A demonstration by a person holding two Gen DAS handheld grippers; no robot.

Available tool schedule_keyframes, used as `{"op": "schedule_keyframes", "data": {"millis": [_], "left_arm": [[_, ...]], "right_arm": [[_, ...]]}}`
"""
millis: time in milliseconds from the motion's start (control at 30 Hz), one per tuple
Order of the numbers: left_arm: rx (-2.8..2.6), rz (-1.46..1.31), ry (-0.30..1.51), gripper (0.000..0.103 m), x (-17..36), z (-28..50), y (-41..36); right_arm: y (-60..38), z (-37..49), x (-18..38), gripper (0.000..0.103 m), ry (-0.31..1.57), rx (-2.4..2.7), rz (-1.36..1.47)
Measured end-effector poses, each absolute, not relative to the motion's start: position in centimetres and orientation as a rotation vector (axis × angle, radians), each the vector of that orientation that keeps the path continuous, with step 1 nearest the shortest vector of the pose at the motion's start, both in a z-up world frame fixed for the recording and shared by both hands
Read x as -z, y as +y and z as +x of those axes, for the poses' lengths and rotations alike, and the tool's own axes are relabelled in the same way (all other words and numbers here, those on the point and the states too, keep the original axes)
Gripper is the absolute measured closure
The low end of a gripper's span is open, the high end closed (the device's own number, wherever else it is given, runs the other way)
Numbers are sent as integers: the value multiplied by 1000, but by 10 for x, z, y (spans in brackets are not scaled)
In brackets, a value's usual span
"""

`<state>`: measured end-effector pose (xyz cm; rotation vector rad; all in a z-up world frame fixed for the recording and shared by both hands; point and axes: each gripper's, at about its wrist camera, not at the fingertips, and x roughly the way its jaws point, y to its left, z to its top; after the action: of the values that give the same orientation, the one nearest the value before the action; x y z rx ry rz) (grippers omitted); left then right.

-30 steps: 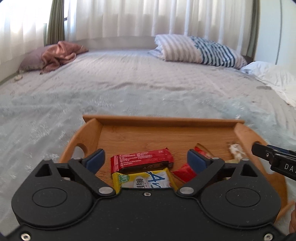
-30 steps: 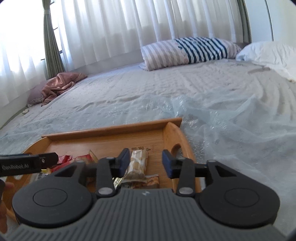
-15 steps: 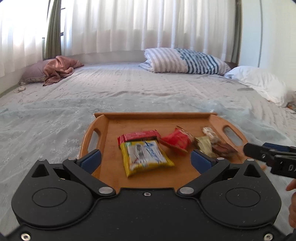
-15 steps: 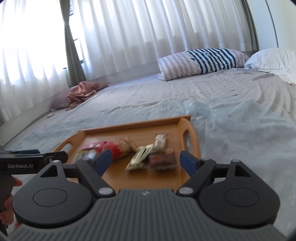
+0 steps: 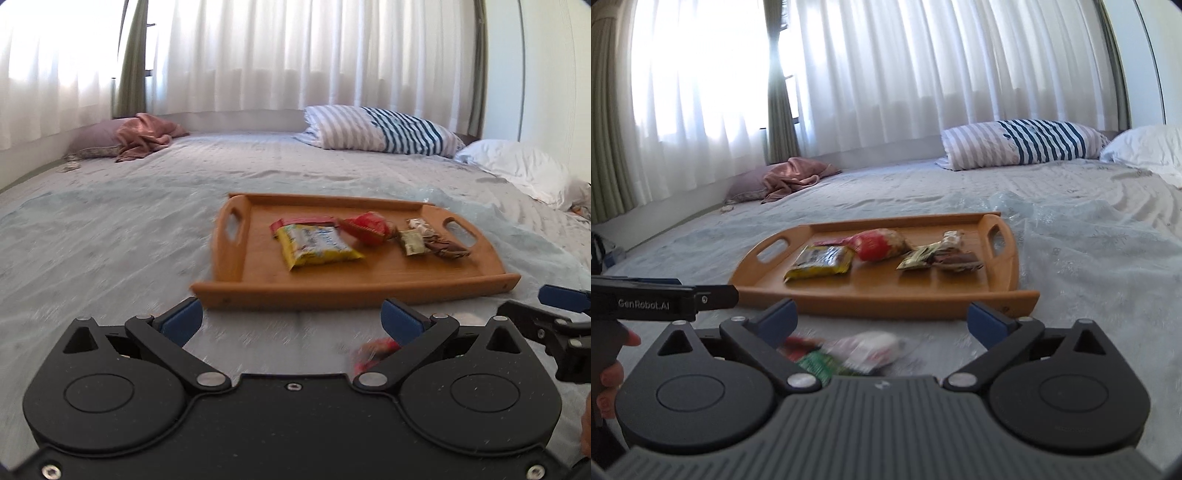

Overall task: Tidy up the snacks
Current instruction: 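Move both open tools back over the remaining snack pile, then grasp the red biscuit pack with the left tool while the right tool grasps the red wrapper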

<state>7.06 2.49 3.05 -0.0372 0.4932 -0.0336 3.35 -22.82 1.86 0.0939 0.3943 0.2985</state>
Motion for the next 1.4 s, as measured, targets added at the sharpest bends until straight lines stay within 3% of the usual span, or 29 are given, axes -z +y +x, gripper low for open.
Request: {"op": "schedule_keyframes", "data": {"millis": [233, 700, 900, 967, 1200, 1400], "left_arm": [[-19, -9, 436, 0, -14, 38, 32], [-96, 7, 495, 1, 11, 21, 40], [-96, -50, 545, 12, 18, 22, 48], [-100, -49, 541, 21, 17, 22, 48], [-96, -56, 550, 40, 15, 21, 47], [-77, -58, 554, 63, 13, 20, 44]], "right_arm": [[-210, -1, -5, 0, 370, -271, 65], [-176, -45, 15, 0, 389, -241, 6], [-168, -53, 17, 0, 388, -221, 6], [-166, -53, 17, 2, 390, -213, 9], [-161, -52, 19, 15, 401, -171, 15], [-159, -49, 17, 28, 406, -149, 30]]}}
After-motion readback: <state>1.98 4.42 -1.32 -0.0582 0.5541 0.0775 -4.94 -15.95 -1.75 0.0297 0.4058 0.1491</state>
